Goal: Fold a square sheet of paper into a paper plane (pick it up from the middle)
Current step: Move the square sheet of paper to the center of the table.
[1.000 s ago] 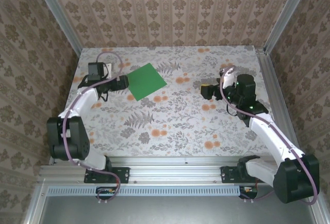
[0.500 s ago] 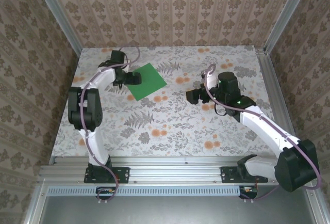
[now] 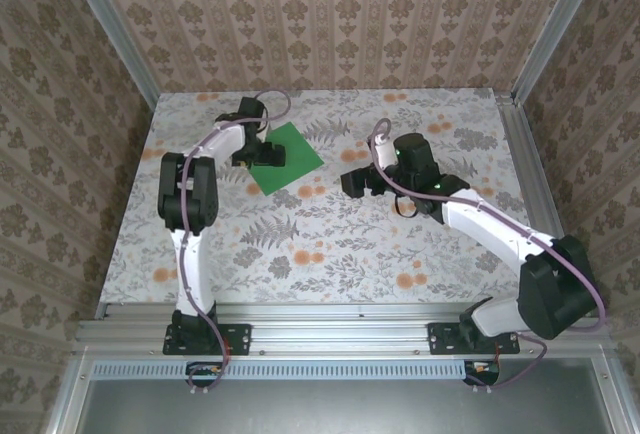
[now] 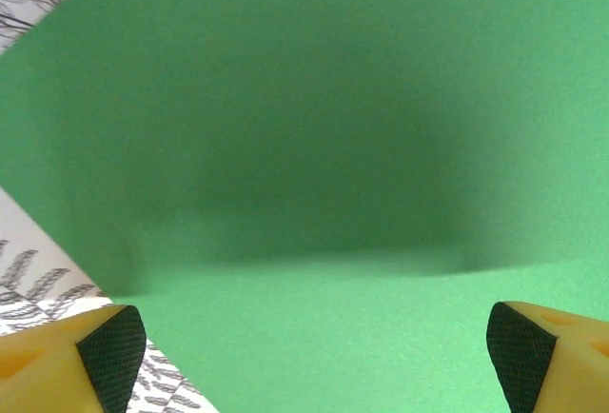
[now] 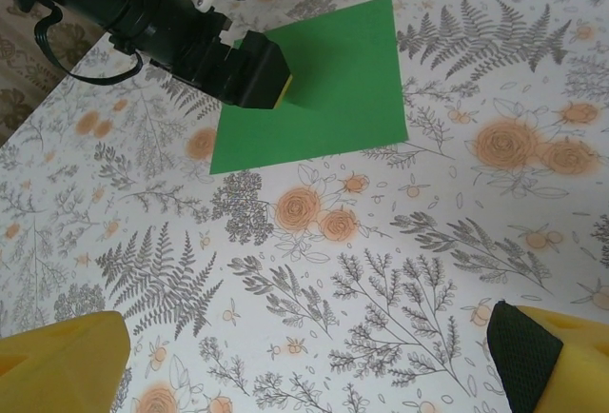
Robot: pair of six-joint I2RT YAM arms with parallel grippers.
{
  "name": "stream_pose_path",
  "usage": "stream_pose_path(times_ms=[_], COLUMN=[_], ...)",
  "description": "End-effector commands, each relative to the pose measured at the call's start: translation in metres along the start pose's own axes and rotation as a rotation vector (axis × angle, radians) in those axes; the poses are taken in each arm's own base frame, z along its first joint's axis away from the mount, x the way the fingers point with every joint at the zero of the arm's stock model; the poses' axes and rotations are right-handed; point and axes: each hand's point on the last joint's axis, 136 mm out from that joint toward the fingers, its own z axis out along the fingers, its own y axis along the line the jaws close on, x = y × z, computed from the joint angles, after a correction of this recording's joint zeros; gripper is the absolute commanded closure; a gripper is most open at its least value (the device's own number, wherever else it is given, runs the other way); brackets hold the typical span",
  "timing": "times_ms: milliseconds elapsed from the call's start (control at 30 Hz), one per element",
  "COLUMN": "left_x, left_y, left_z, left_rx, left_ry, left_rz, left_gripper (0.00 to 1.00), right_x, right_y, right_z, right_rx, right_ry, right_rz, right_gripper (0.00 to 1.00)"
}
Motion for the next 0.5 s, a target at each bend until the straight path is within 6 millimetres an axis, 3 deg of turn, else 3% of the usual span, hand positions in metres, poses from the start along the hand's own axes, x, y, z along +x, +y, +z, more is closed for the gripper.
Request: stream_pose_path(times_ms=[0,233,467], left_x=[0.009,0.027,0.054], left_y=[-0.005,-0.018,-0.035], left_z=[0.006,0.017,0.015], left_rx=[-0.024,-0.016,-0.014], left_ry=[0.053,0.104,0.165], left_rz=[-0.005,-0.006,-0.044], left_gripper=[0.04,0.04,0.04], right_x=[-0.011,-0.006,-0.001], right_y=[0.002,-0.003,-0.009], right_z=[0.006,0.013,0.012], right_rx=[0.007,0.03,0.057], right_ry=[-0.017,0.016,0.02], right_rz=[0.016,0.038,0.05], right_gripper=[0.0,0.0,0.0])
